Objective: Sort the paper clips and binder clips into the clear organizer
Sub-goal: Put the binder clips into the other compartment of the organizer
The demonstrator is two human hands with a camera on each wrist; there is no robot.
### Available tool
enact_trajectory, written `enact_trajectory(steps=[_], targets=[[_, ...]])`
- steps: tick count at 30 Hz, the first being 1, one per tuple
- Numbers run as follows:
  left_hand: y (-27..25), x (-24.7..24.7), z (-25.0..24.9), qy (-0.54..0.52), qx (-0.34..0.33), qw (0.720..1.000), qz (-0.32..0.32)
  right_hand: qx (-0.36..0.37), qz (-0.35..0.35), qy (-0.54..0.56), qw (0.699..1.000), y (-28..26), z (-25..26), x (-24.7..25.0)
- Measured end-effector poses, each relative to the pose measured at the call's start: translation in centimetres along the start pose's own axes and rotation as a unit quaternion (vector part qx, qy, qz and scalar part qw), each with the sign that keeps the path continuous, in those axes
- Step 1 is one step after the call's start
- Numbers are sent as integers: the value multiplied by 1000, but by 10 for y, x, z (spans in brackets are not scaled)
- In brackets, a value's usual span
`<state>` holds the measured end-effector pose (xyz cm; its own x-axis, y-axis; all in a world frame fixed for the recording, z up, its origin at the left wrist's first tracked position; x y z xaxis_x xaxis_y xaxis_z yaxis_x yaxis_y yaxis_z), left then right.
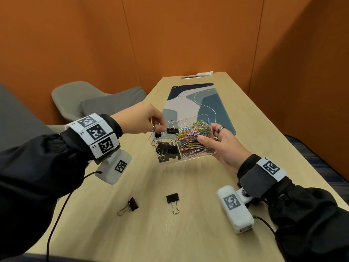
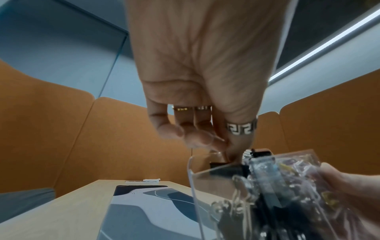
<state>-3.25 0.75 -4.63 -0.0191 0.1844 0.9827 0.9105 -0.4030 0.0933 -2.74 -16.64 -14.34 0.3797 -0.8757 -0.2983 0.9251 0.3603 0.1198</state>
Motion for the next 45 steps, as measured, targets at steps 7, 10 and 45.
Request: enact_trajectory(steps=[7, 10, 45], targets=[[-2, -4, -2, 34, -28, 999, -7, 2, 8, 8, 1000, 0, 0, -1], [-2, -7, -6, 54, -43, 998, 3, 0, 16, 12, 1000, 0, 0, -1], [-39, -34, -4, -311, 19, 934, -178, -40, -111, -73, 990, -6, 9, 4]])
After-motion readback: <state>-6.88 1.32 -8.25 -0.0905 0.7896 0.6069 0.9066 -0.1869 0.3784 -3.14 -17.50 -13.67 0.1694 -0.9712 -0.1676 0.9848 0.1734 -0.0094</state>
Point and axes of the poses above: each hand's wrist, its own y-axis towards the middle knuckle, its own x-axis out of the back of the hand, z = x × y, the point moved 7 cm from there along y, towards the middle knuckle, and after that the axes turned 3 degrees about -x, right-handed, at the moved point
